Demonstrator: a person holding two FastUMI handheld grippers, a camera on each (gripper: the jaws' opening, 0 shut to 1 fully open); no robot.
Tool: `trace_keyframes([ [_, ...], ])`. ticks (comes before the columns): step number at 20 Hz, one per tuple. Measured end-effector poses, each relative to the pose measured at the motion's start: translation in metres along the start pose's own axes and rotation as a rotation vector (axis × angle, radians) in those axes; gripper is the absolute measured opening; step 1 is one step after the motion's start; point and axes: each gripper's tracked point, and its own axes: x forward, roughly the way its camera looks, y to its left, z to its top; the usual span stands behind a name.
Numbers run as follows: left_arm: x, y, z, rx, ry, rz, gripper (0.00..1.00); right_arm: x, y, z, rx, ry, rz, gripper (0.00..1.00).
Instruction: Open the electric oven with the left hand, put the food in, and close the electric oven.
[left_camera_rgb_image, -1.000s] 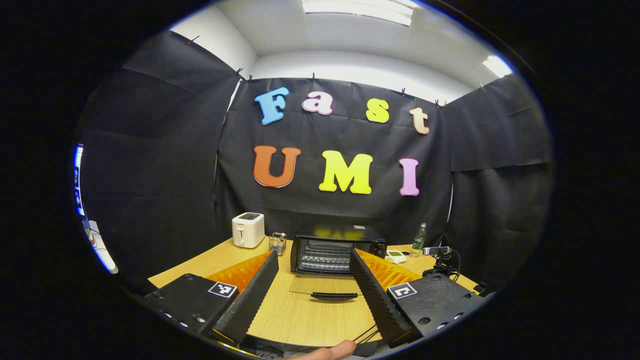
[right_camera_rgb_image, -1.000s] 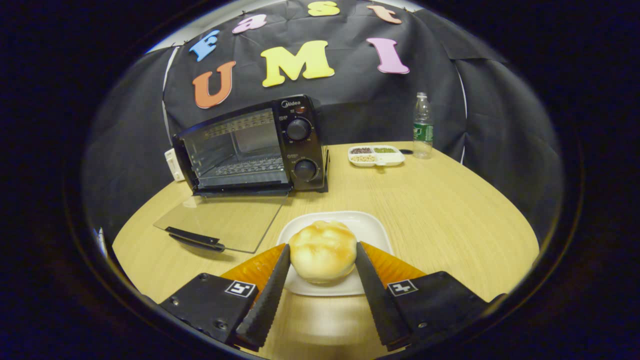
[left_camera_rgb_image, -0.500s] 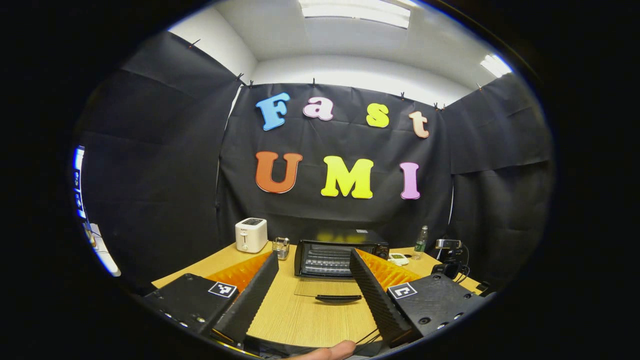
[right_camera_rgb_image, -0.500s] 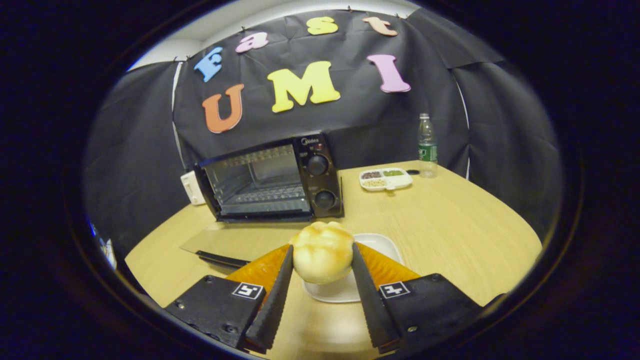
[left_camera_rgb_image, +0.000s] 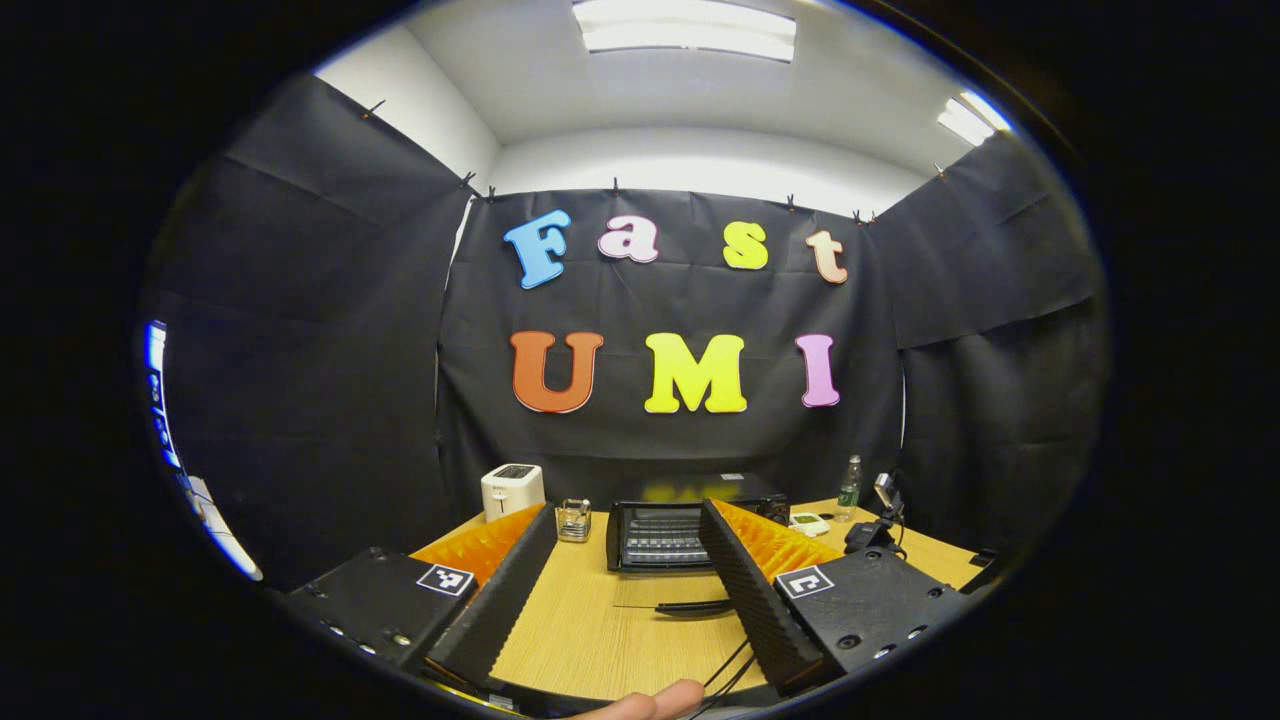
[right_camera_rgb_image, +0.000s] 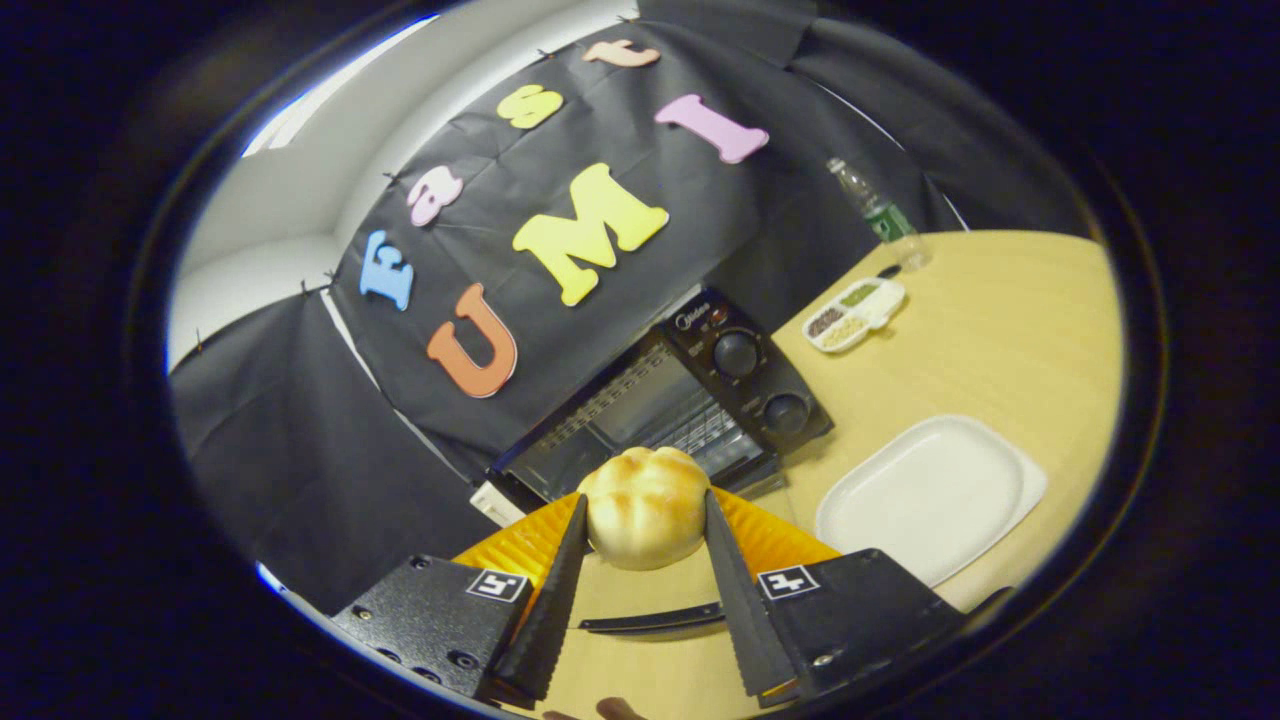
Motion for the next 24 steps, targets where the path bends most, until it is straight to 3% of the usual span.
trace_keyframes([
  [3, 0.005, 0.008, -0.007, 0.032, 0.019, 0.012, 0.94, 0.035, 0.011, -0.007, 0.066, 0.017, -0.010, 0.68],
  [7, 0.018, 0.017, -0.021, 0.037, 0.055, 0.022, 0.94, 0.086, 0.009, -0.008, 0.064, 0.013, -0.076, 0.67],
  [16, 0.047, 0.041, -0.039, 0.050, 0.100, 0.048, 0.94, 0.183, 0.001, 0.021, -0.051, -0.099, -0.204, 0.68],
  [20, 0.052, 0.055, -0.053, 0.038, 0.131, 0.063, 0.94, 0.202, -0.002, 0.032, -0.199, -0.135, -0.246, 0.68],
  [23, 0.054, 0.062, -0.062, 0.000, 0.154, 0.072, 0.94, 0.216, 0.009, 0.028, -0.326, -0.109, -0.198, 0.71],
  [24, 0.053, 0.063, -0.064, -0.011, 0.158, 0.072, 0.94, 0.217, 0.009, 0.023, -0.355, -0.098, -0.196, 0.77],
])
